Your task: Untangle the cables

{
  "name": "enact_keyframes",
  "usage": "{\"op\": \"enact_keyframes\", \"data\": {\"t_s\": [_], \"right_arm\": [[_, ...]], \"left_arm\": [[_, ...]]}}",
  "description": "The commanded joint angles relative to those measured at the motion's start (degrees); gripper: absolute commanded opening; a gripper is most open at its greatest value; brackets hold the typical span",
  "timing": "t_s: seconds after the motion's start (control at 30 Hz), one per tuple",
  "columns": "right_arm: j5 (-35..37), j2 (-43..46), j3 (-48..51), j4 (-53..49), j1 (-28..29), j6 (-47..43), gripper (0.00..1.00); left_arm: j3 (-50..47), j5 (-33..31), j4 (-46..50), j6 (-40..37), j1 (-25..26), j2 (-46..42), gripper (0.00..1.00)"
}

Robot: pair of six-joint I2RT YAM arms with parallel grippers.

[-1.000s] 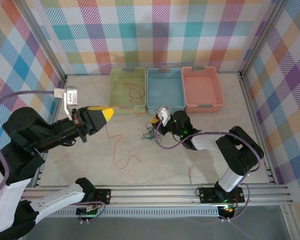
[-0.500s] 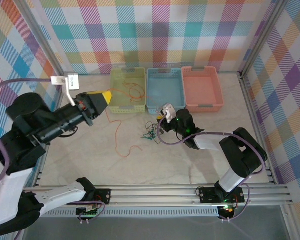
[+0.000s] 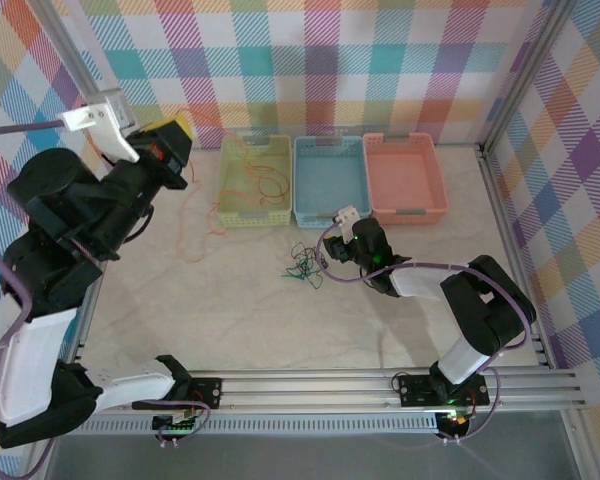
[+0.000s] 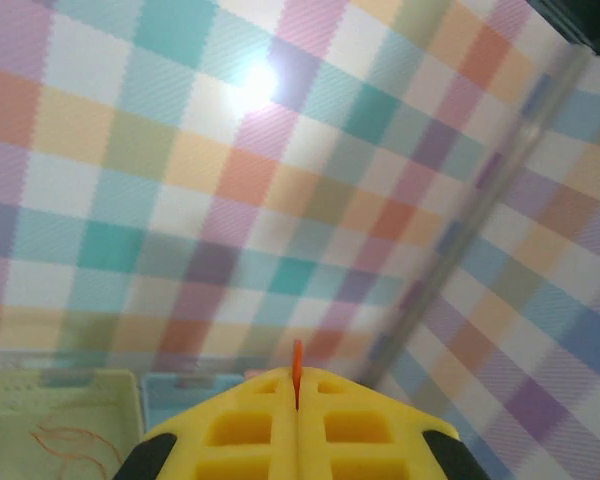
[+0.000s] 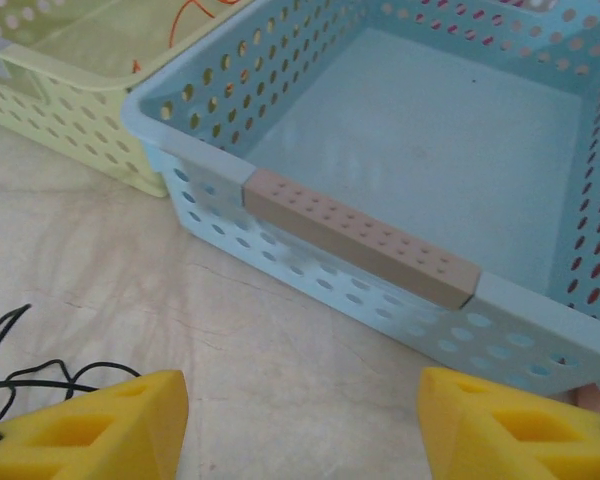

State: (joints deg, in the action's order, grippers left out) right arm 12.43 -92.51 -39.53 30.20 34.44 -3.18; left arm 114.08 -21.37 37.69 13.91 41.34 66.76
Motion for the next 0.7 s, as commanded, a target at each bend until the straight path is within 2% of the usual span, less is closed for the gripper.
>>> {"op": "enact_keyframes", "data": {"t_s": [0.0,0.3,0.5,0.67], "right_arm": [[1.16,1.54,-0.13,0.07,-0.25,1.47,0.63],[-1.48,2.31,1.14,2.26,-0.25,1.13,0.64],[-2.22,2.6,1.47,3.12,-0.25,0.77,0.63],[-2.71,2.6,1.56,3.62,-0.24,0.66,0.63]], "left_arm": [[4.54,-7.65,-2.28,-7.0,-1.19,5.58,0.0],[16.01,-5.19,-1.29,-8.6,-6.93,18.43,0.0],[24.83,1.37,1.41,-4.11,-14.73,27.35,0.0],[31.12,6.58,3.03,0.38,-19.34,35.07,0.0]]}}
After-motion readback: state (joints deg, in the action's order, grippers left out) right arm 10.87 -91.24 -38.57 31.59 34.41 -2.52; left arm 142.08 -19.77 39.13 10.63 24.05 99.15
